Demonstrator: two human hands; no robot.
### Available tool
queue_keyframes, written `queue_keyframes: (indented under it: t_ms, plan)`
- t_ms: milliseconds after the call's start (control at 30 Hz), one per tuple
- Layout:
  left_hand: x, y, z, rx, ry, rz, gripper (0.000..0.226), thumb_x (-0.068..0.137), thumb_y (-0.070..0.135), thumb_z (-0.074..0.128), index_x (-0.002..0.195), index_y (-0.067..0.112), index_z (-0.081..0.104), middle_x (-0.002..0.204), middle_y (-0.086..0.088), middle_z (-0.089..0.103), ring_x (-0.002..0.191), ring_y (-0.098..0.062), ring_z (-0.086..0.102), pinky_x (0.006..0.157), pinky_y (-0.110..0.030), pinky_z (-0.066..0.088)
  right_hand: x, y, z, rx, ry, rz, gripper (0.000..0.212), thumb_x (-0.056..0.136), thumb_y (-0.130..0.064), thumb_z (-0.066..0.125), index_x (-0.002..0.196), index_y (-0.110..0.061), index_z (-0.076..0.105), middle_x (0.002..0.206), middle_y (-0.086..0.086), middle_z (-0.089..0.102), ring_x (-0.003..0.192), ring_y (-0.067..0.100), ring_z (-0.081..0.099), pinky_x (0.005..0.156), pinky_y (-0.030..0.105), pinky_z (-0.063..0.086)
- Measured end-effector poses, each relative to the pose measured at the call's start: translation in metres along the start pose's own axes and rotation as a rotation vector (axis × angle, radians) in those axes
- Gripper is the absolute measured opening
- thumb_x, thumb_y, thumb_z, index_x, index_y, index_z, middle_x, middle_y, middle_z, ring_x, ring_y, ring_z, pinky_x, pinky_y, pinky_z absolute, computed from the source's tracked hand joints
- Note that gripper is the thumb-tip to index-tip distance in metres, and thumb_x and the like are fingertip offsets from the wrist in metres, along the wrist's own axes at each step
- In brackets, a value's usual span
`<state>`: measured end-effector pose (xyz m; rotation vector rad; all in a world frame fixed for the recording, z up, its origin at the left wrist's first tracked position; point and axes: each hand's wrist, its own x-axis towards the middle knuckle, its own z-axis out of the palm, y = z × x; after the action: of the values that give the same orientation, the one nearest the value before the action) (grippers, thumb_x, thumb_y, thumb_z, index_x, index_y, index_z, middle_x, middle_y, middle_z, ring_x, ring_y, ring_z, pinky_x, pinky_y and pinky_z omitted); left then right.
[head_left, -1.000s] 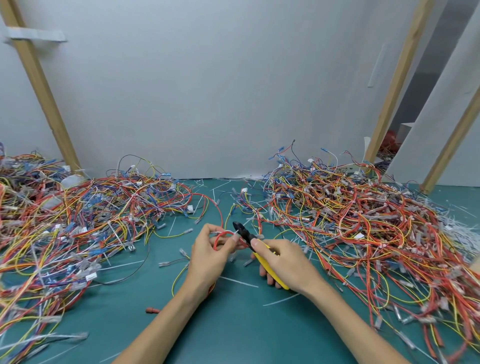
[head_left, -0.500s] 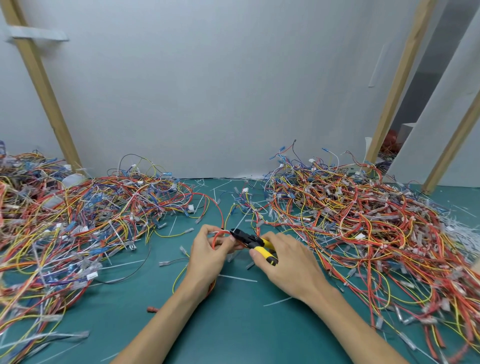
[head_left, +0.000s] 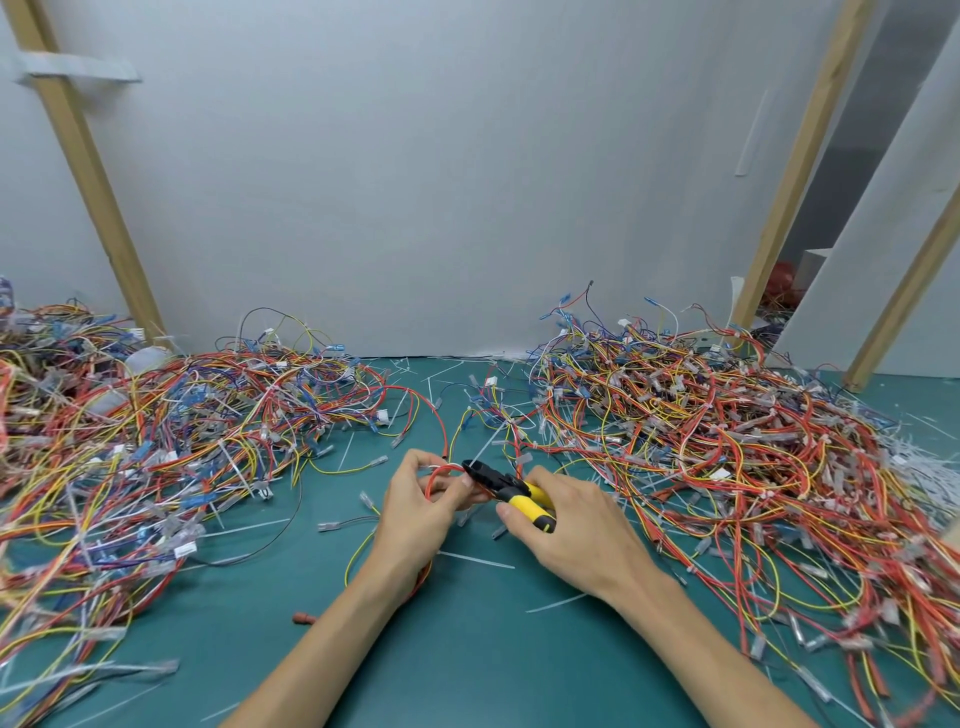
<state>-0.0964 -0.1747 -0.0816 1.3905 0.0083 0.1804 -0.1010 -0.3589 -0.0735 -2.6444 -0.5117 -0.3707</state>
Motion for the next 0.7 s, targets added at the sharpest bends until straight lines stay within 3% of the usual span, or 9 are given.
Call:
queue_keyframes:
  t_ms: [167, 400, 600, 700]
  plan:
    - [0.0, -0.0018, 0.0001, 0.053, -0.005, -0.005, 0.019, 0.091, -0.003, 0.06, 0.091, 0.009, 0.045, 0.068, -0.007, 0.071, 0.075, -0.026, 0.074, 0.081, -0.037, 0.053, 0.0031, -0.0002, -0.0008, -0.037, -0.085, 0.012, 0.016, 0.089, -0.04, 0.052, 0.091, -0.027, 0.043, 0.079, -0.003, 0.057, 0.076, 0.025, 0.052, 0.059, 0.036, 0.035]
    - [-0.0004, -0.0012, 0.0002, 0.048, -0.002, -0.008, 0.019, 0.091, -0.002, 0.06, 0.093, 0.008, 0.044, 0.072, -0.01, 0.071, 0.077, -0.028, 0.074, 0.081, -0.039, 0.051, 0.0032, -0.0015, -0.0033, -0.104, -0.088, 0.019, 0.014, 0.089, -0.038, 0.05, 0.1, -0.03, 0.046, 0.072, -0.008, 0.051, 0.072, 0.023, 0.05, 0.061, 0.035, 0.039]
    - [-0.0004, -0.0021, -0.0003, 0.039, -0.007, -0.01, 0.019, 0.091, -0.002, 0.06, 0.092, 0.009, 0.044, 0.073, -0.011, 0.072, 0.078, -0.027, 0.074, 0.083, -0.038, 0.053, 0.0024, -0.0035, -0.0047, -0.095, -0.097, 0.08, 0.021, 0.086, -0.04, 0.051, 0.076, -0.023, 0.045, 0.062, -0.003, 0.051, 0.062, 0.022, 0.051, 0.054, 0.034, 0.038]
    - [-0.0001, -0.0027, 0.0001, 0.041, -0.009, -0.007, 0.02, 0.091, -0.002, 0.06, 0.092, 0.009, 0.043, 0.072, -0.009, 0.072, 0.077, -0.027, 0.074, 0.077, -0.032, 0.055, 0.0026, -0.0036, -0.0055, -0.104, -0.113, 0.094, 0.024, 0.084, -0.038, 0.051, 0.07, -0.023, 0.038, 0.062, -0.002, 0.05, 0.059, 0.022, 0.048, 0.051, 0.034, 0.032]
